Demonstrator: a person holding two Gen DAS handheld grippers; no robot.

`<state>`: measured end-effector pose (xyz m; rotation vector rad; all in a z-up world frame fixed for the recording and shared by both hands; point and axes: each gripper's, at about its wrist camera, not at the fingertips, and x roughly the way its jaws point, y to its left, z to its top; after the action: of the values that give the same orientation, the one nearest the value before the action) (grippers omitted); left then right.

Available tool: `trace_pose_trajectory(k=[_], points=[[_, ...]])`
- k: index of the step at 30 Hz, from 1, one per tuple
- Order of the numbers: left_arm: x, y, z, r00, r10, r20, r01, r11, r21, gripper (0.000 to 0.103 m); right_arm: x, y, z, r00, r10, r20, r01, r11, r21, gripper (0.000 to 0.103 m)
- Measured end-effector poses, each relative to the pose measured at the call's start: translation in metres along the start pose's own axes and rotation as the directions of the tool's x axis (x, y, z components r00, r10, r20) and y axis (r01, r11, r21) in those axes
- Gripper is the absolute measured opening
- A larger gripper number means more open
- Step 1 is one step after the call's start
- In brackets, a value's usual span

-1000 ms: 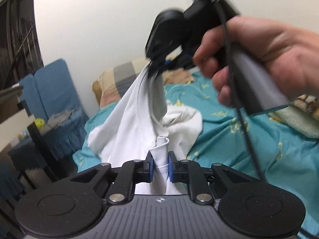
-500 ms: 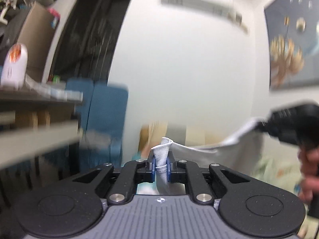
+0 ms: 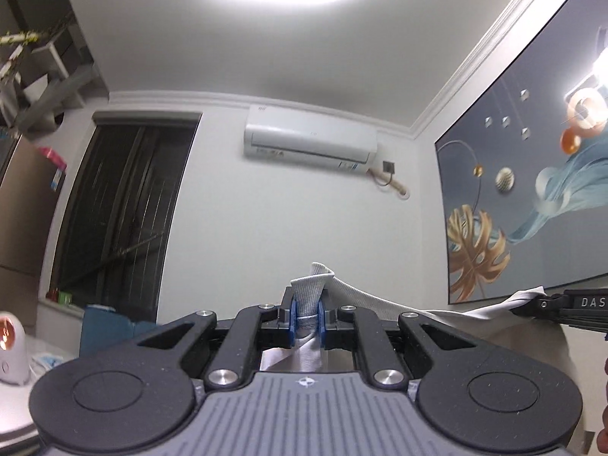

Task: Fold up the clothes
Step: 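Lift the white T-shirt with both grippers and shake it out in the air, then lower the T-shirt onto the bed and open both grippers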

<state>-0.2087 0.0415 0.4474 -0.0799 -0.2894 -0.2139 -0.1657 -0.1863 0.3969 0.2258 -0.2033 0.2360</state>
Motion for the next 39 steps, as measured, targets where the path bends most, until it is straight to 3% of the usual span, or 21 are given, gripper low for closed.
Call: trace_pose_trajectory(k=[2, 5, 9, 13, 18, 23, 26, 30, 33, 36, 39], points=[[-0.023, -0.011, 0.020, 1.000, -0.014, 0.005, 0.014, 1.000, -0.006, 0.011, -0.020, 0.009, 0.015, 1.000, -0.002, 0.020, 0.002, 1.000, -0.012, 0.007], [-0.051, -0.020, 0.041, 0.999, -0.035, 0.007, 0.035, 0.999, -0.025, 0.011, -0.021, 0.007, 0.009, 1.000, -0.021, 0.001, 0.021, 1.000, -0.021, 0.007], [-0.059, -0.022, 0.030, 0.999, -0.041, -0.019, 0.040, 0.999, -0.032, 0.011, -0.023, 0.004, 0.000, 0.999, -0.046, -0.025, 0.045, 0.998, -0.034, 0.007], [-0.002, 0.001, -0.049, 0.993, -0.034, -0.113, 0.028, 0.998, -0.055, 0.012, -0.023, 0.000, -0.011, 0.996, -0.073, -0.054, 0.070, 0.997, -0.044, 0.007], [0.088, 0.024, -0.159, 0.968, -0.021, -0.251, -0.002, 0.996, -0.092, 0.012, 0.044, -0.044, -0.085, 0.979, -0.125, -0.163, 0.123, 0.992, -0.022, 0.007], [0.203, 0.051, -0.286, 0.928, 0.005, -0.372, -0.042, 0.995, -0.091, 0.012, 0.131, -0.103, -0.171, 0.948, -0.170, -0.268, 0.177, 0.984, 0.001, 0.007], [0.278, 0.063, -0.384, 0.892, 0.010, -0.453, -0.053, 0.995, -0.083, 0.012, 0.192, -0.151, -0.235, 0.923, -0.190, -0.334, 0.209, 0.978, 0.020, 0.007], [0.378, 0.078, -0.519, 0.830, 0.015, -0.557, -0.065, 0.995, -0.070, 0.012, 0.267, -0.217, -0.332, 0.881, -0.218, -0.420, 0.253, 0.967, 0.028, 0.007], [0.453, 0.090, -0.620, 0.777, 0.019, -0.630, -0.072, 0.996, -0.059, 0.012, 0.317, -0.269, -0.413, 0.833, -0.222, -0.507, 0.276, 0.961, 0.034, 0.007], [0.503, 0.088, -0.719, 0.705, 0.026, -0.709, -0.088, 0.995, -0.051, 0.012, 0.355, -0.315, -0.493, 0.775, -0.208, -0.596, 0.302, 0.952, 0.060, 0.007], [0.524, 0.095, -0.792, 0.621, 0.028, -0.783, -0.106, 0.993, -0.049, 0.012, 0.376, -0.346, -0.557, 0.724, -0.174, -0.668, 0.324, 0.940, 0.106, 0.008]])
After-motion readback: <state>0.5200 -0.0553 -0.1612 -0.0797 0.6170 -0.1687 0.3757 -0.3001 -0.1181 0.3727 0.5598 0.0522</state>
